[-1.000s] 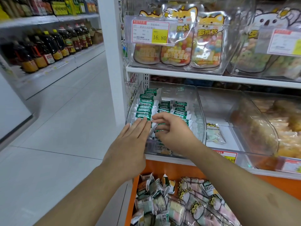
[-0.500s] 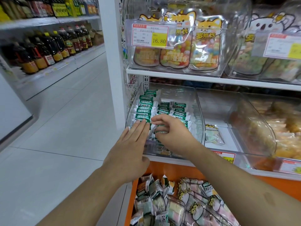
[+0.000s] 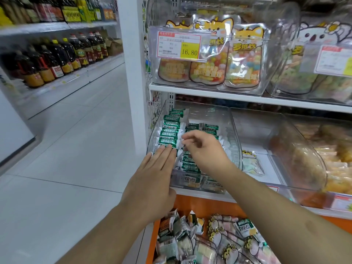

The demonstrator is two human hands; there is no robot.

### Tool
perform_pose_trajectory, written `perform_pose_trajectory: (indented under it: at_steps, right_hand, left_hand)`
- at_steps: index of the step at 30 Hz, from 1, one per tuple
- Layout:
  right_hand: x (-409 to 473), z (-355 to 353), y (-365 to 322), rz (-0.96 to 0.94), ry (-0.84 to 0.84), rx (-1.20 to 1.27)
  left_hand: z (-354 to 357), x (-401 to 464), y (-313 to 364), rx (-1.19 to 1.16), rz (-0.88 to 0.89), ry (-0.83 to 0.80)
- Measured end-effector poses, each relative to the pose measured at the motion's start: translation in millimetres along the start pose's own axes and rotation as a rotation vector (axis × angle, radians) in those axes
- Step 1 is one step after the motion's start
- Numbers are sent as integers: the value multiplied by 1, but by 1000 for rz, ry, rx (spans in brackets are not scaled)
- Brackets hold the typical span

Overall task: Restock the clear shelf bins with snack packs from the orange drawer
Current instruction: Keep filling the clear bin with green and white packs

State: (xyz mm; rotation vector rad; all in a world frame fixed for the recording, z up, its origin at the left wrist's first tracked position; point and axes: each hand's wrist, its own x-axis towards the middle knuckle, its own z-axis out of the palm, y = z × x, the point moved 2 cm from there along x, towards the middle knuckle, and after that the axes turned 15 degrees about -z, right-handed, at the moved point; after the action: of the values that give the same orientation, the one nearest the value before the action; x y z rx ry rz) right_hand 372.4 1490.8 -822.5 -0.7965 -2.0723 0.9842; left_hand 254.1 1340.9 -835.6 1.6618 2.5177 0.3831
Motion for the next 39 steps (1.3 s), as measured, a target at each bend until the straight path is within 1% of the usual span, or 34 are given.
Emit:
perform_pose_trajectory:
  at_steps: [3,7,13,18,21,25,30,39]
  right_hand:
    - [17,2,0,-31,59,-75]
    - [43,3,-4,-53,50,-141]
    - [67,9,2,-44,-29,-192]
    - [71,11,5,-81,-191,-314]
    - [73,15,7,-101,-215,-415]
    - [74,17,7,-125,-245,-488]
    - [70,16,3,-148,-289,-534]
    - [69,16,1,-115,-366,-574]
  left_hand:
    - [0,0,-1,-21,-2,5]
    - [0,0,-1,-28,-5,-21]
    - [-3,1,1,-28,-34,-45]
    - [-2,2,3,4,-36,-39]
    - [-2,2,3,7,-30,-35]
    - [-5,2,3,-17,-31,-28]
    - [-7,4,4,-29,-33,-22]
    - [-5,5,4,7,-40,-15]
